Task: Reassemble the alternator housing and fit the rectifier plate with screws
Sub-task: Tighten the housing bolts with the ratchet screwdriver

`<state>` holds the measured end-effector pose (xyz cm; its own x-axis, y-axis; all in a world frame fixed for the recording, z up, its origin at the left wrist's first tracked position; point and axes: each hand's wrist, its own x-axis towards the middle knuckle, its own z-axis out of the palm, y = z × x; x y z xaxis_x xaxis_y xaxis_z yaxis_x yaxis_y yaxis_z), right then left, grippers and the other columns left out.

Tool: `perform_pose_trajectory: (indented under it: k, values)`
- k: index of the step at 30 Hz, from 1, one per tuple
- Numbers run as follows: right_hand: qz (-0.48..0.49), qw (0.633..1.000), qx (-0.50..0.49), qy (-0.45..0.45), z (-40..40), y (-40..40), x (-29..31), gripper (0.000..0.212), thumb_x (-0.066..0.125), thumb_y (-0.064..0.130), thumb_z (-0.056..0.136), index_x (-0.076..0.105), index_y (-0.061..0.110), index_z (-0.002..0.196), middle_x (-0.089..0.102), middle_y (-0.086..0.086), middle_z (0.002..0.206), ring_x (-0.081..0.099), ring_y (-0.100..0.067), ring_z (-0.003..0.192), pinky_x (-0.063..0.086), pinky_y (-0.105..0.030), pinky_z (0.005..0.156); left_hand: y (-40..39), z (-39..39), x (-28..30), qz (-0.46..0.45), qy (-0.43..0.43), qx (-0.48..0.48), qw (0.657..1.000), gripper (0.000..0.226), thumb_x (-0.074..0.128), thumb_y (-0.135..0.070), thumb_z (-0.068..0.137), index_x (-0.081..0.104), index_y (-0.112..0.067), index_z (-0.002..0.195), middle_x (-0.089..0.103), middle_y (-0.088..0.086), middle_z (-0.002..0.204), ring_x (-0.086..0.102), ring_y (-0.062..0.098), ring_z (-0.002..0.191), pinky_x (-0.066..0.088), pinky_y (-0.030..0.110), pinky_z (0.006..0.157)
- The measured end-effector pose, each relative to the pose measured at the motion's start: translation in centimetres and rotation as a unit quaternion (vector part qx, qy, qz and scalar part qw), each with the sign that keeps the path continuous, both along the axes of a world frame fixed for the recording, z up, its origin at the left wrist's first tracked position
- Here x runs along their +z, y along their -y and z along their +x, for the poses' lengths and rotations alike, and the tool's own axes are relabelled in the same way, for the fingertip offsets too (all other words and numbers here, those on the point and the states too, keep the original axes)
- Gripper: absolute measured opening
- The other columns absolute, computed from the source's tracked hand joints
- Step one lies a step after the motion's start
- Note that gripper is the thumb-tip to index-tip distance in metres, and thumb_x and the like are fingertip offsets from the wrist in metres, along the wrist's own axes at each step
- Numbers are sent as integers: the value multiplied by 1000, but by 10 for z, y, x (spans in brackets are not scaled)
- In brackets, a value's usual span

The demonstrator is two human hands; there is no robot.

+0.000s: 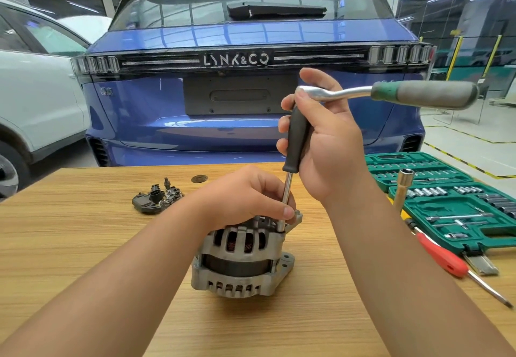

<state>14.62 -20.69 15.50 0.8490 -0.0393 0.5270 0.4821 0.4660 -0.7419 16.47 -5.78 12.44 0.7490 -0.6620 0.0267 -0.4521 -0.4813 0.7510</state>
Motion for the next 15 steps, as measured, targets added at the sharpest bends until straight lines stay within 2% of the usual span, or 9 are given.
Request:
perform_pose_trajectory:
  k: [3,6,9,11,13,15]
  values:
    - [23,998,46,21,3,3,-4,30,44,17,101,63,32,119,64,-2,87,55,-16,69,43,-30,58,0,1,-1,-9,-2,-8,1000,10,74,-30,85,77,-39,82,78,-10,92,72,8,91,51,39,91]
    - [77,981,175,25,6,8,-8,42,36,29,94,62,29,127,64,-8,96,55,-21,77,41,-34,66,0,2,-2,-18,-12,-12,1000,6,73,-35,79,77,-37,83,78,-7,94,73,14,95,51,48,99]
    - [115,964,242,-2,12,14,-10,48,32,41,92,62,29,127,63,-10,103,56,-23,81,42,-35,69,-1,3,-3,-16,-11,-16,1000,6,72,-36,80,77,-37,83,78,-7,95,73,12,96,50,49,102]
    - [127,960,250,-19,15,15,-12,46,35,49,95,62,29,127,64,-8,104,58,-21,81,44,-33,68,-1,4,-3,-19,-13,-17,1000,6,72,-34,81,77,-36,84,79,-7,95,73,11,96,51,47,101]
    - [123,961,243,-36,16,13,-12,47,47,55,92,61,27,127,64,-4,103,59,-19,82,46,-31,68,-1,4,-4,-24,-16,-18,999,7,73,-32,81,77,-35,85,79,-6,96,74,11,96,52,45,100]
    - [100,971,210,-52,14,11,-10,43,60,50,88,59,22,121,61,1,98,57,-14,79,47,-28,67,-1,4,-4,-25,-14,-16,999,7,73,-32,81,77,-36,85,79,-6,96,74,12,97,52,45,100]
